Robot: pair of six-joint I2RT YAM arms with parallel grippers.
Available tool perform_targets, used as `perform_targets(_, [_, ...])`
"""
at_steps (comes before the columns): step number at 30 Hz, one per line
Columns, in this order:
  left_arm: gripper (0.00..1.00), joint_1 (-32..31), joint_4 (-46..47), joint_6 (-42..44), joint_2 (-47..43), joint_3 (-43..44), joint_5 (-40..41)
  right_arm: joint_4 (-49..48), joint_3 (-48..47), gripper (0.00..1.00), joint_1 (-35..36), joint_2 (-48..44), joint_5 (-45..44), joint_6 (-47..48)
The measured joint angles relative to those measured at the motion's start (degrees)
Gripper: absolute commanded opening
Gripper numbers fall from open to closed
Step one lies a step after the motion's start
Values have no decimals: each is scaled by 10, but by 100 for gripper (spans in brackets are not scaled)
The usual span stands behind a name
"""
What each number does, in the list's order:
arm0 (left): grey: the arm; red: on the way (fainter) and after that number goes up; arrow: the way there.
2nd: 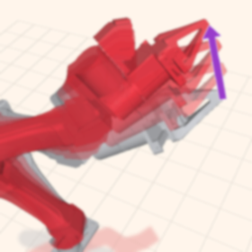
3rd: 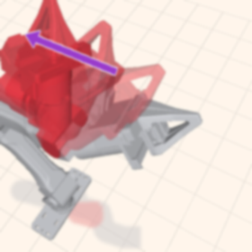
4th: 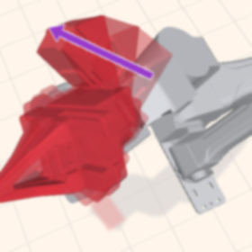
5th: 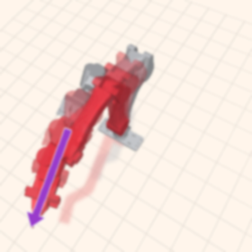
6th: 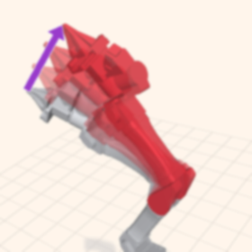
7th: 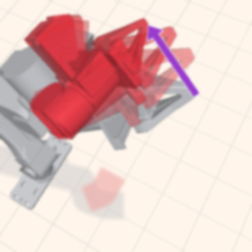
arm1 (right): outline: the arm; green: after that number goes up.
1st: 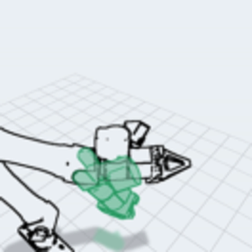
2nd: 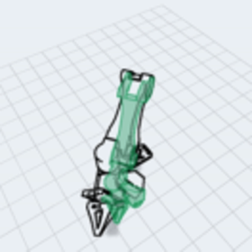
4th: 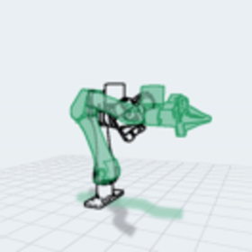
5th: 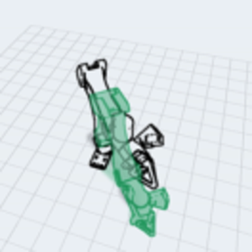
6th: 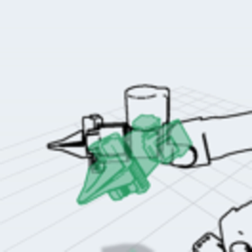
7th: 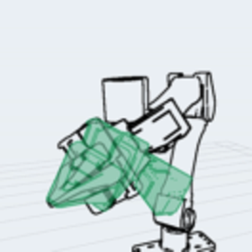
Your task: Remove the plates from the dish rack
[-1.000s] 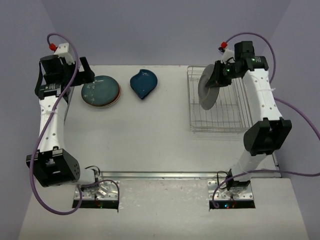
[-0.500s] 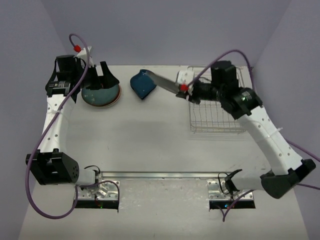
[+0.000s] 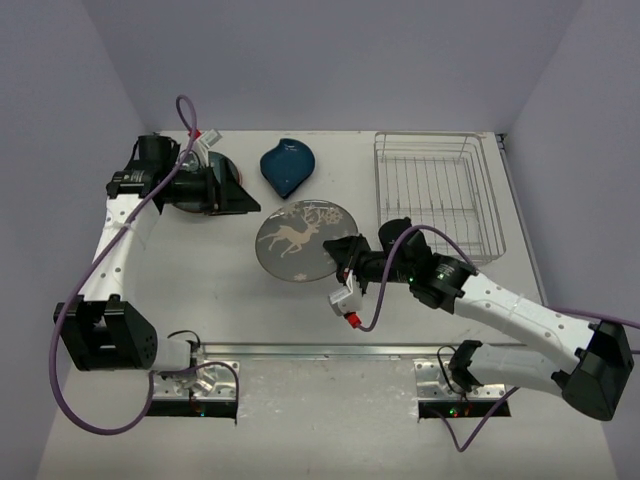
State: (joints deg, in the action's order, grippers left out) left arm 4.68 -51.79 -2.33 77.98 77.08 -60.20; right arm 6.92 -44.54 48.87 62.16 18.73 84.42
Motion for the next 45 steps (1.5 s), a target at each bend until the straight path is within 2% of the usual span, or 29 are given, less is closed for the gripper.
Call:
perform_targets(9, [64,-40,-12,3,1,-50,-8,-129,68,0,8,-11,-3,70])
perform_targets(13, [55,-64,-4,-3,1,-59,-9,-166,74,0,9,-10,0,76])
perform_targets(15, [46,-69,2,-10,3,-67,-17,-188,77,0,9,-10,4,78])
perform_targets(20, [7,-70,11,-37,21,-76,-70,-236,101,2,10,0,10,86])
perform_targets(22, [0,-70,15,-48,29,-76,-79,-249,108,24,10,6,10,91])
perform_targets(24, [0,-65,17,-62,37,-77,-98,-258,110,50,11,7,9,96])
perform_targets(25, [0,-62,22,-64,38,-78,-103,-263,110,72,11,7,8,97])
perform_targets(27, [0,-50,31,-70,38,-79,-105,-275,109,92,12,6,5,96])
perform_targets(28, [0,-41,37,-71,38,-80,-104,-280,107,99,13,4,1,97])
perform_targets(30, [0,-9,55,-79,42,-81,-100,-286,103,99,13,-1,-11,96])
perform_targets(32, [0,48,73,-88,56,-76,-97,-287,99,99,13,-9,-31,85])
perform_targets(35, [0,140,99,-96,105,-43,-75,-276,94,99,13,-19,-64,69])
perform_targets(38, [0,206,139,-105,160,-16,-28,-251,88,99,13,-27,-95,47])
perform_targets(41, [0,243,180,-117,201,-9,37,-222,78,99,13,-30,-127,24])
perform_targets(45, [0,254,212,-128,257,17,92,-168,47,99,13,-30,-168,-20])
